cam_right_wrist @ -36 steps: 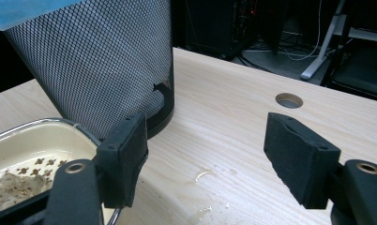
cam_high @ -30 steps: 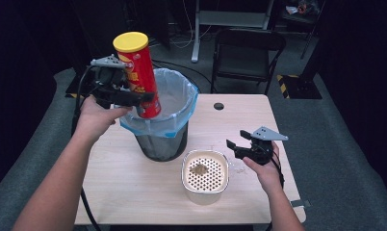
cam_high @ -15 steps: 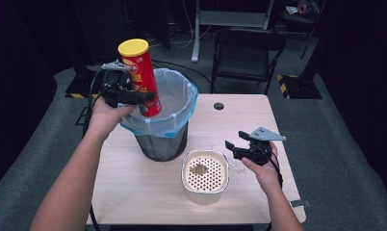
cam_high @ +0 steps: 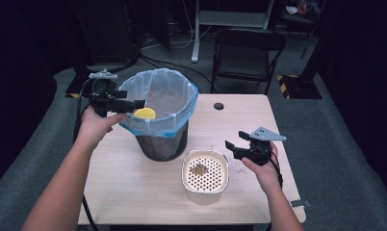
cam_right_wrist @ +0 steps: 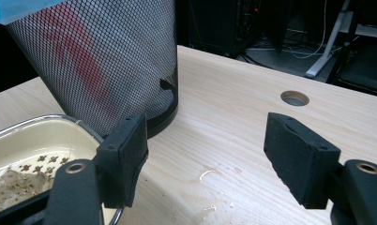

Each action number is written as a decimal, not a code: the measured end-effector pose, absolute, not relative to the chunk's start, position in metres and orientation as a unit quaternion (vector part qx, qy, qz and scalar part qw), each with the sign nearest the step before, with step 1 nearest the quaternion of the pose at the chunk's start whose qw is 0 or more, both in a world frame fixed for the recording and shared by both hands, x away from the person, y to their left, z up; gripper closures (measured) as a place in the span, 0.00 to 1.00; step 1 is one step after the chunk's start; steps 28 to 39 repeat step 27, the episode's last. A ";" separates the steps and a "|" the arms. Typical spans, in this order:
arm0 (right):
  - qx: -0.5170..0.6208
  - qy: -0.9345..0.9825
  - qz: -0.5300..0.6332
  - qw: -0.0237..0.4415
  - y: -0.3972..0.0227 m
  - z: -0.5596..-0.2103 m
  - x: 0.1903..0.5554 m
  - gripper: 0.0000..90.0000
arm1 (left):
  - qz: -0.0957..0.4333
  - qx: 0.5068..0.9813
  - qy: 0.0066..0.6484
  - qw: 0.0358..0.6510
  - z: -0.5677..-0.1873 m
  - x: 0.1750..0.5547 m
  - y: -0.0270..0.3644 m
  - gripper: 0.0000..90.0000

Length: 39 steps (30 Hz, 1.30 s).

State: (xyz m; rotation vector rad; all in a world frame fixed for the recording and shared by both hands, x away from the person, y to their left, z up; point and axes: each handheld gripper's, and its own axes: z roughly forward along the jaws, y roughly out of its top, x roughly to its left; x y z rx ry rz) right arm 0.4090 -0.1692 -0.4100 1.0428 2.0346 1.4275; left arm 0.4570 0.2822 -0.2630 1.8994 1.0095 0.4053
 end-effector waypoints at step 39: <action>0.382 0.735 0.514 0.224 -0.171 -0.410 0.408 0.33 | 0.147 0.780 0.385 0.470 -0.327 0.377 0.333 0.23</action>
